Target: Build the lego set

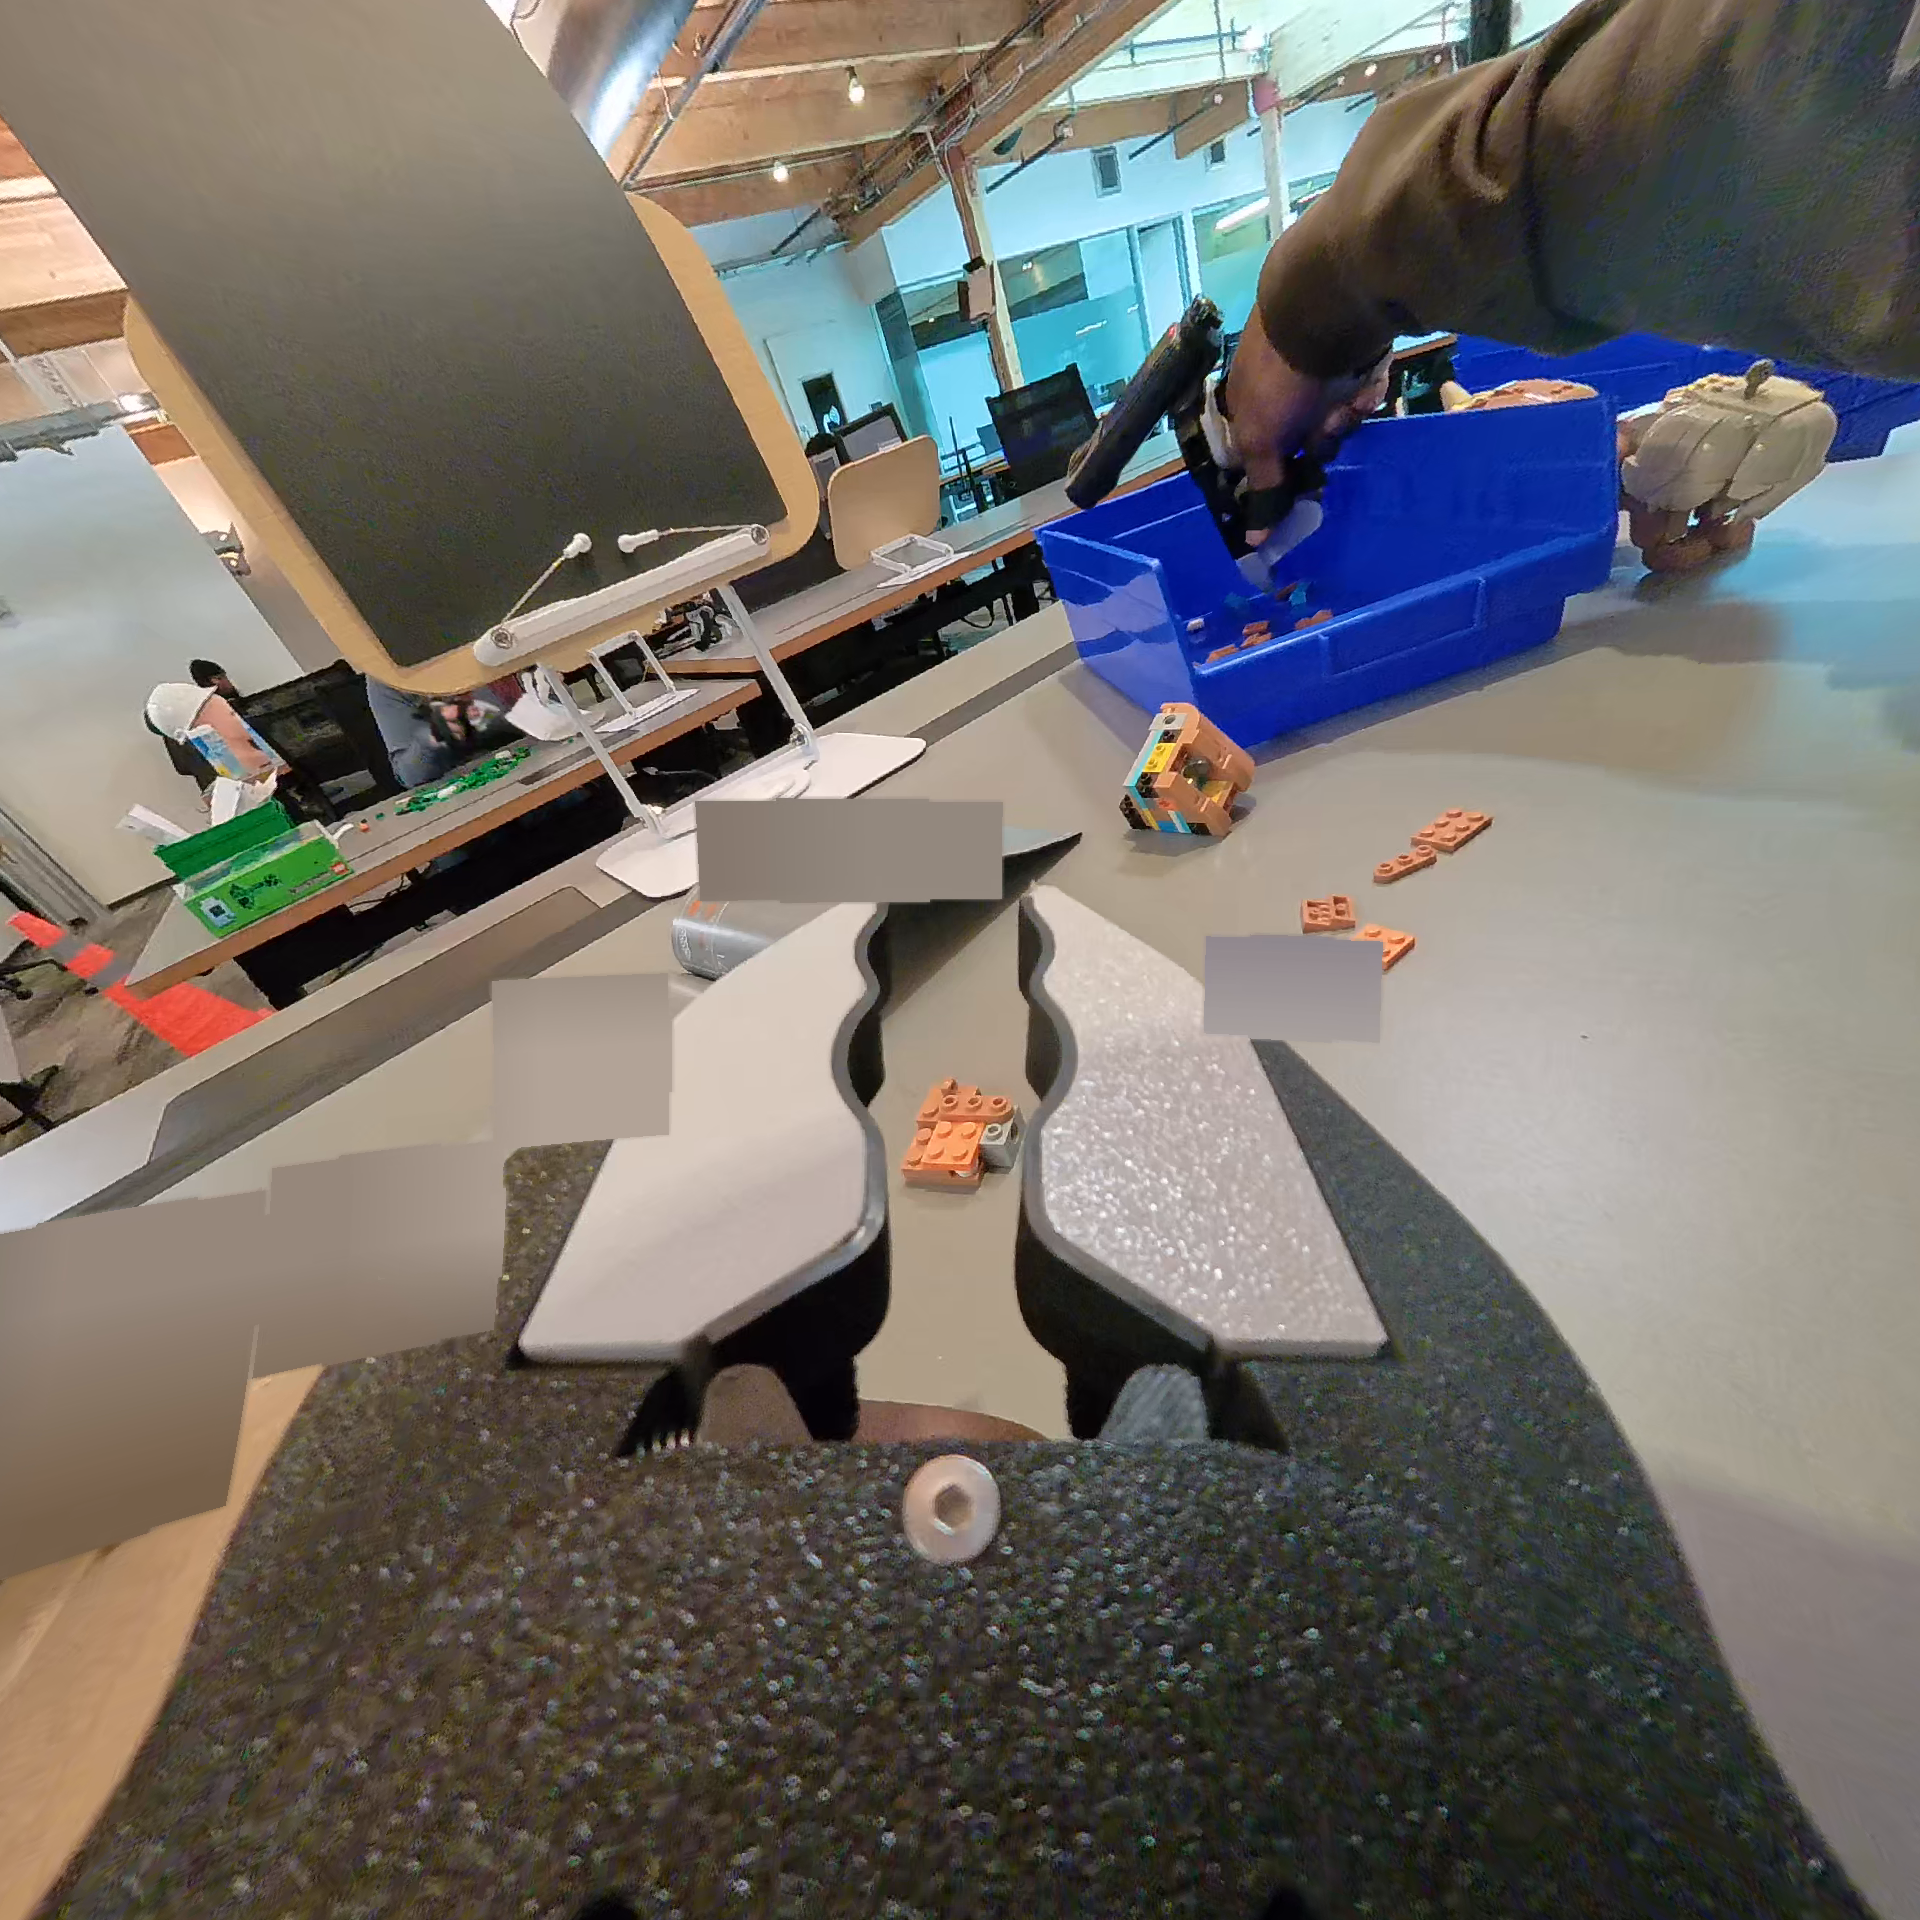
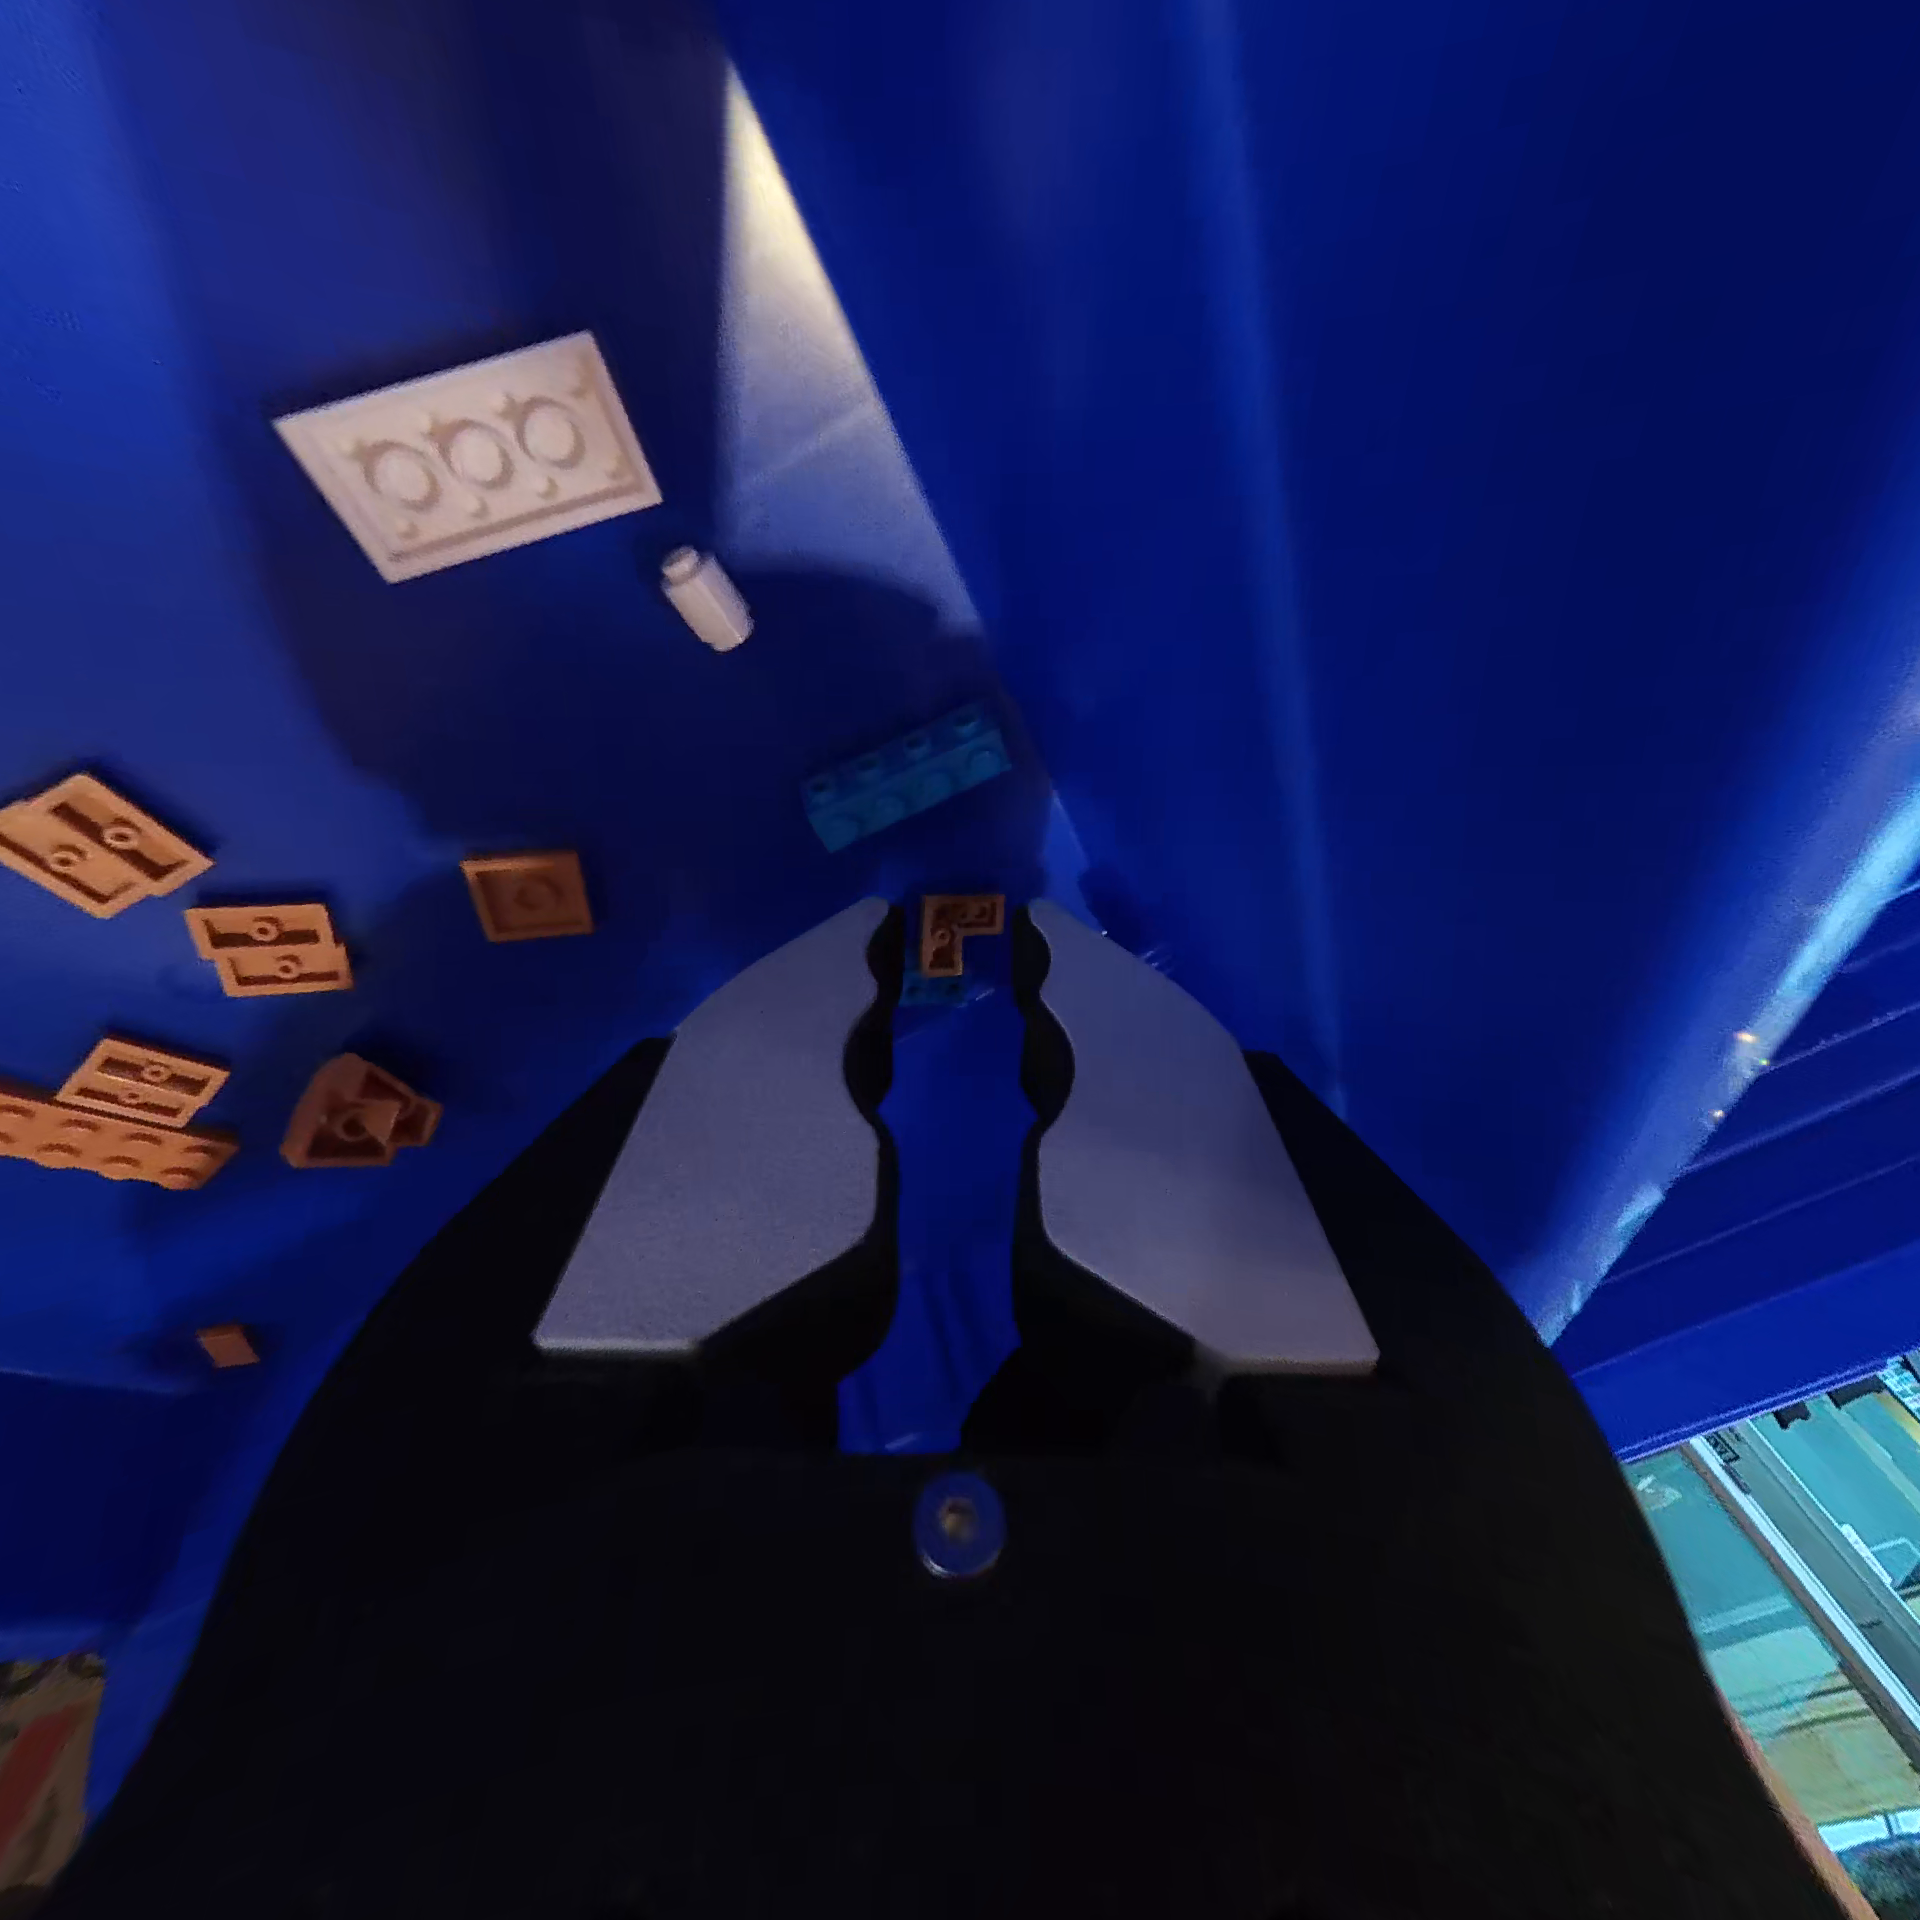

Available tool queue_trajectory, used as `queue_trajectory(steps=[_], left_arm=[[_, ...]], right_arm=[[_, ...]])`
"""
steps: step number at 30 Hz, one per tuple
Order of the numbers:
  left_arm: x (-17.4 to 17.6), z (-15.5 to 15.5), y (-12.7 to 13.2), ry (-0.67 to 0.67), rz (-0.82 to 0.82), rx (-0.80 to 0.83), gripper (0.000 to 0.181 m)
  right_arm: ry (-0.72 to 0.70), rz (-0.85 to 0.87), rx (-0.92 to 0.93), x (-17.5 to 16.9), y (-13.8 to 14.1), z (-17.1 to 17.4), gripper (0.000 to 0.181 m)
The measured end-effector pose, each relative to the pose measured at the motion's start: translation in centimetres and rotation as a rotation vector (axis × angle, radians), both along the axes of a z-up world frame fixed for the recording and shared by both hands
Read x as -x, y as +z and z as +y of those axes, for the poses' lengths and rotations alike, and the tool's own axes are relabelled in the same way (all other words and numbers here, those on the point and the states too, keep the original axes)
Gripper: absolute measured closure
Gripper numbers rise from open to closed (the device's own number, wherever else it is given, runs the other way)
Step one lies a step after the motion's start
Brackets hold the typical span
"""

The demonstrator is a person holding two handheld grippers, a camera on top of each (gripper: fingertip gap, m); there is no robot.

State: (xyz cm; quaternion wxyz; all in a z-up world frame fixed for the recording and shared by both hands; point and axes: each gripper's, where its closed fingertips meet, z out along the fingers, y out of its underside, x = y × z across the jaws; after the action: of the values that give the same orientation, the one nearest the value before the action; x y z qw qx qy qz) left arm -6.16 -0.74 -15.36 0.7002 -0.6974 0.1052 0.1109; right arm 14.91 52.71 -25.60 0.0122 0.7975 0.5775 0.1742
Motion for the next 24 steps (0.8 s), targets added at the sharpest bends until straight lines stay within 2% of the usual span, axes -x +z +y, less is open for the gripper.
queue_trajectory(steps=[7,14,19,24], left_arm=[[-0.2,-0.1,0.2,-0.007,0.005,-0.008,0.158],[-0.3,-0.2,0.4,-0.009,0.006,-0.021,0.158],[-0.3,-0.2,0.4,-0.010,0.008,-0.019,0.158],[-0.5,-0.2,0.4,-0.016,0.011,-0.021,0.158]], right_arm=[[-0.025,-0.009,0.074,-0.2,-0.5,-0.5,0.167],[-0.072,0.056,0.170,0.4,-0.8,-1.3,0.173],[-0.042,0.083,0.106,1.2,0.4,-1.1,0.169],[-0.027,-0.061,0.013,-0.7,0.6,-0.1,0.169]])
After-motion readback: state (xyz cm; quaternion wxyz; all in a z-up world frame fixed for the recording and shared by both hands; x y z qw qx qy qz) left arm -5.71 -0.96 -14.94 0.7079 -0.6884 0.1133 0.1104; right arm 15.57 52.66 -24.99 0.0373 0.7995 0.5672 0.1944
